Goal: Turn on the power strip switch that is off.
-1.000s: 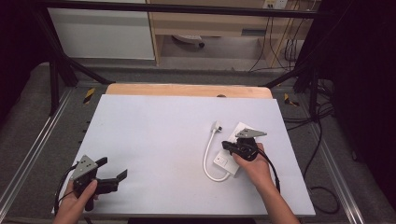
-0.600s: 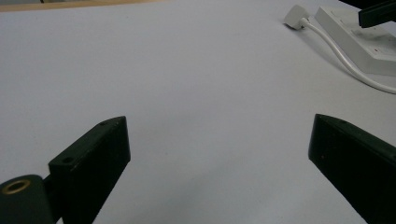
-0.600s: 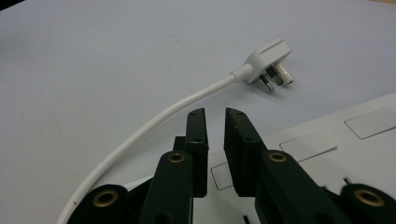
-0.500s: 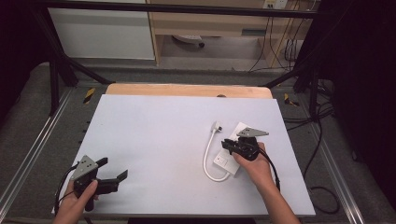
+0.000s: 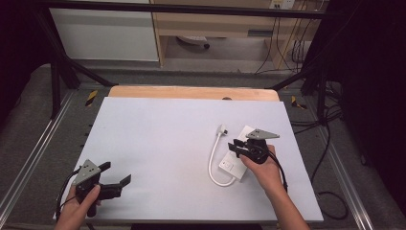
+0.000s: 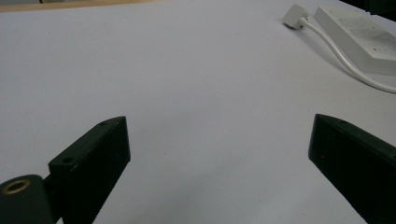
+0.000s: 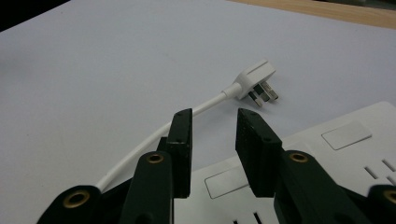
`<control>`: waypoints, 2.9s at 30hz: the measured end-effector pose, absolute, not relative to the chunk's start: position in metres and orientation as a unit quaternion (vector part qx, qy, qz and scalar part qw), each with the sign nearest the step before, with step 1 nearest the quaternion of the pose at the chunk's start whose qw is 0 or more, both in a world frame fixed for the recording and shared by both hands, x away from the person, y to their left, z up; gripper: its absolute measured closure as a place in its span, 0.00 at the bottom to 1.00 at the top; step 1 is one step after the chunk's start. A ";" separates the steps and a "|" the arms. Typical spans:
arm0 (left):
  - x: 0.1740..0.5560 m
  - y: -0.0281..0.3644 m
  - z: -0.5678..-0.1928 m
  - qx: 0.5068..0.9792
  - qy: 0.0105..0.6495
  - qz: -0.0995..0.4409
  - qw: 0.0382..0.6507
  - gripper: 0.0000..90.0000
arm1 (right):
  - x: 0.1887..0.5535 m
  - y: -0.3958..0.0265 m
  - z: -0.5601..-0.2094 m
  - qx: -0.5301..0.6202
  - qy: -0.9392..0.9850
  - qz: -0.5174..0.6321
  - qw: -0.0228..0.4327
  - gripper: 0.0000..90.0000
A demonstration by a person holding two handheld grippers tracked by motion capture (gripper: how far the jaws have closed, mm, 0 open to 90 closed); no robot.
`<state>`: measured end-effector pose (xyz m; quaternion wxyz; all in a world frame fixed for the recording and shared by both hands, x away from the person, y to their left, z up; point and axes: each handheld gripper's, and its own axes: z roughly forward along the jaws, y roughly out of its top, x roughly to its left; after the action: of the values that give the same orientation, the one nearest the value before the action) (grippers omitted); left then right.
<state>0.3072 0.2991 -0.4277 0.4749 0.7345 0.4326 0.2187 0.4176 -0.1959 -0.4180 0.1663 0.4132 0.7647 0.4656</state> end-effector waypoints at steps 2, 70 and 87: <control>0.307 0.299 -0.428 0.735 0.433 0.219 0.475 0.06 | 0.418 -0.196 -0.417 0.414 0.762 0.469 0.168 0.74; 0.307 0.298 -0.427 0.735 0.431 0.225 0.473 0.06 | 0.370 -0.251 -0.378 0.417 0.677 0.544 0.269 0.05; 0.307 0.298 -0.427 0.737 0.426 0.230 0.471 0.06 | 0.335 -0.311 -0.417 0.453 0.658 0.519 0.304 0.05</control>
<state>0.3067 0.2978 -0.4273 0.4714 0.7371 0.4260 0.2302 0.3350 -0.3110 -0.4166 0.3037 0.4533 0.6578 0.5193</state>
